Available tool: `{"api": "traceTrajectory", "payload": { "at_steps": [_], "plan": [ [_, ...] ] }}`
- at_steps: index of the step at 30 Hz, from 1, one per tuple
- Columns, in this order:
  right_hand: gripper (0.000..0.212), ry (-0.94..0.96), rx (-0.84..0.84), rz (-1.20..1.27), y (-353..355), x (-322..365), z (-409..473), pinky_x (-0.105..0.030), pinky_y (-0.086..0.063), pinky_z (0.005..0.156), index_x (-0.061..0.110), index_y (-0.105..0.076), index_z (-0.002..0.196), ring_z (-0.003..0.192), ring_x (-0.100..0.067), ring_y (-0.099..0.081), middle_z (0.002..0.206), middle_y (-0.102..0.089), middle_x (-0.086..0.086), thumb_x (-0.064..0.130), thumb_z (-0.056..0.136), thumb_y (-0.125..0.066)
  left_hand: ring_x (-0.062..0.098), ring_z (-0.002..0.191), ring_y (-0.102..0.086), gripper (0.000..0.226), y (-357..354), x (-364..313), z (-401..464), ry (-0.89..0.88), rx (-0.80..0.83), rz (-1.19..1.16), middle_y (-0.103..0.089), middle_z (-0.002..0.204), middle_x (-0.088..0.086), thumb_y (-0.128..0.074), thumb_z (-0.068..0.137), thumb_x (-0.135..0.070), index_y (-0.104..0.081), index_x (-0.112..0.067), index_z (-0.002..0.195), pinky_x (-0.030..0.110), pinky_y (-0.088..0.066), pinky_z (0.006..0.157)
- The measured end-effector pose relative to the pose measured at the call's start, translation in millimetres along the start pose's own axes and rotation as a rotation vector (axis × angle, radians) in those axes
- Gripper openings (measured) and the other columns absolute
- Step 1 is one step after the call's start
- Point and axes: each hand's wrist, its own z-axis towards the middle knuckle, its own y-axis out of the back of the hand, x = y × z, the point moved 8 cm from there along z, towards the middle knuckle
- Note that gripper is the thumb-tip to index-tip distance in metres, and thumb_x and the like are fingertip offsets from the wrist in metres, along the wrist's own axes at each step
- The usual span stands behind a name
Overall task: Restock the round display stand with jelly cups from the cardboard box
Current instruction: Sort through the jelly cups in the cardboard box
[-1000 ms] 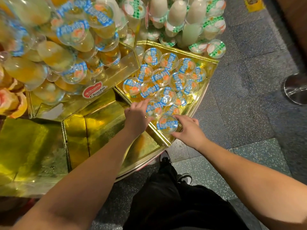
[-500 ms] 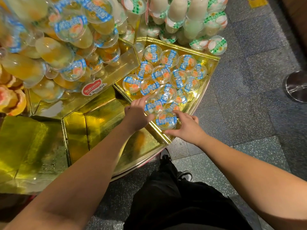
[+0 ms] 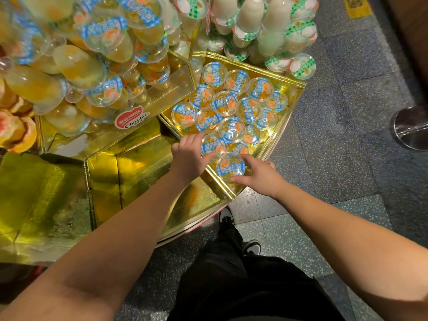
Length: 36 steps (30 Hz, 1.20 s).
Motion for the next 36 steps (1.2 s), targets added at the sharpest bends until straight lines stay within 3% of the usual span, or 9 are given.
{"api": "traceTrajectory", "payload": {
  "at_steps": [2,5,8,15,21,28,30,33,36],
  "plan": [
    [0.083,0.0,0.029,-0.013,-0.9,1.0,0.0,-0.038,-0.018,0.111,0.025,-0.033,0.151,0.139,-0.022,-0.042,0.149,-0.049,-0.002,0.06,0.083,-0.067,0.028,0.099,-0.065,0.065,4.6,-2.2,-2.5,0.011,-0.038,0.005,-0.07,0.107,0.003,-0.056,0.08,-0.062,-0.066,-0.011,0.12,0.034,-0.042,0.075],
    [0.087,0.005,0.047,-0.022,1.6,1.6,0.5,-0.039,-0.019,0.109,0.026,-0.031,0.151,0.139,-0.018,-0.042,0.148,-0.05,0.0,0.06,0.081,-0.069,0.024,0.13,-0.043,0.06,6.4,-0.8,-7.7,0.119,0.058,-0.047,-0.053,0.138,0.002,-0.054,0.093,-0.054,-0.048,-0.017,0.141,0.036,-0.028,0.098],
    [0.085,0.013,-0.042,0.014,19.2,2.5,-9.3,-0.042,-0.022,0.108,0.025,-0.036,0.149,0.136,-0.016,-0.044,0.143,-0.053,0.006,0.059,0.08,-0.072,0.022,0.138,-0.031,0.057,24.3,1.8,-24.8,0.209,0.056,-0.091,-0.043,0.149,0.001,-0.047,0.1,-0.048,-0.037,-0.02,0.149,0.04,-0.022,0.11],
    [0.053,0.114,-0.213,0.083,47.8,30.9,-72.0,-0.043,-0.044,0.103,0.017,-0.053,0.136,0.114,-0.018,-0.058,0.121,-0.062,-0.001,0.046,0.093,-0.062,0.029,0.131,-0.043,0.044,75.3,22.2,-132.8,0.429,-0.09,-0.256,-0.053,0.14,0.008,-0.056,0.098,-0.036,-0.054,-0.015,0.138,0.038,-0.033,0.104],
    [0.045,0.335,-0.153,0.12,21.9,148.0,-121.1,-0.04,-0.048,0.099,0.013,-0.055,0.132,0.105,-0.019,-0.061,0.115,-0.065,-0.004,0.039,0.096,-0.062,0.019,0.106,-0.055,0.037,141.8,66.0,-265.1,0.678,-0.299,-0.562,-0.061,0.127,0.004,-0.057,0.099,-0.027,-0.056,-0.013,0.133,0.022,-0.035,0.083],
    [0.043,0.677,0.086,-0.044,-81.9,345.0,-186.5,-0.025,-0.044,0.091,0.018,-0.053,0.133,0.103,-0.013,-0.059,0.114,-0.062,0.003,0.04,0.097,-0.059,0.023,0.107,-0.058,0.035,228.1,140.7,-436.0,0.894,-0.564,-0.632,-0.062,0.118,0.007,-0.059,0.097,-0.029,-0.058,-0.013,0.128,0.029,-0.041,0.086],
    [0.042,0.771,0.16,-0.126,-128.7,387.3,-209.2,-0.02,-0.039,0.083,0.016,-0.053,0.133,0.099,-0.011,-0.056,0.114,-0.06,0.004,0.037,0.097,-0.059,0.02,0.103,-0.058,0.033,239.0,160.8,-483.8,0.958,-0.623,-0.612,-0.061,0.115,0.007,-0.059,0.098,-0.023,-0.059,-0.009,0.128,0.026,-0.039,0.081],
    [0.041,0.876,0.276,-0.206,-207.3,437.0,-233.2,-0.027,-0.046,0.089,0.014,-0.056,0.13,0.099,-0.012,-0.059,0.116,-0.064,0.001,0.037,0.096,-0.061,0.007,0.089,-0.062,0.024,237.8,197.9,-555.9,1.062,-0.656,-0.625,-0.063,0.107,0.006,-0.055,0.1,-0.016,-0.06,-0.007,0.121,0.013,-0.04,0.072],
    [0.038,0.95,0.383,-0.335,-289.3,480.0,-245.3,-0.027,-0.045,0.085,0.015,-0.057,0.126,0.099,-0.012,-0.059,0.112,-0.059,0.006,0.04,0.097,-0.059,0.004,0.108,-0.055,0.035,232.3,248.0,-624.5,1.17,-0.627,-0.615,-0.057,0.126,-0.002,-0.053,0.102,-0.025,-0.053,-0.013,0.135,0.019,-0.041,0.092]
  ]
}}
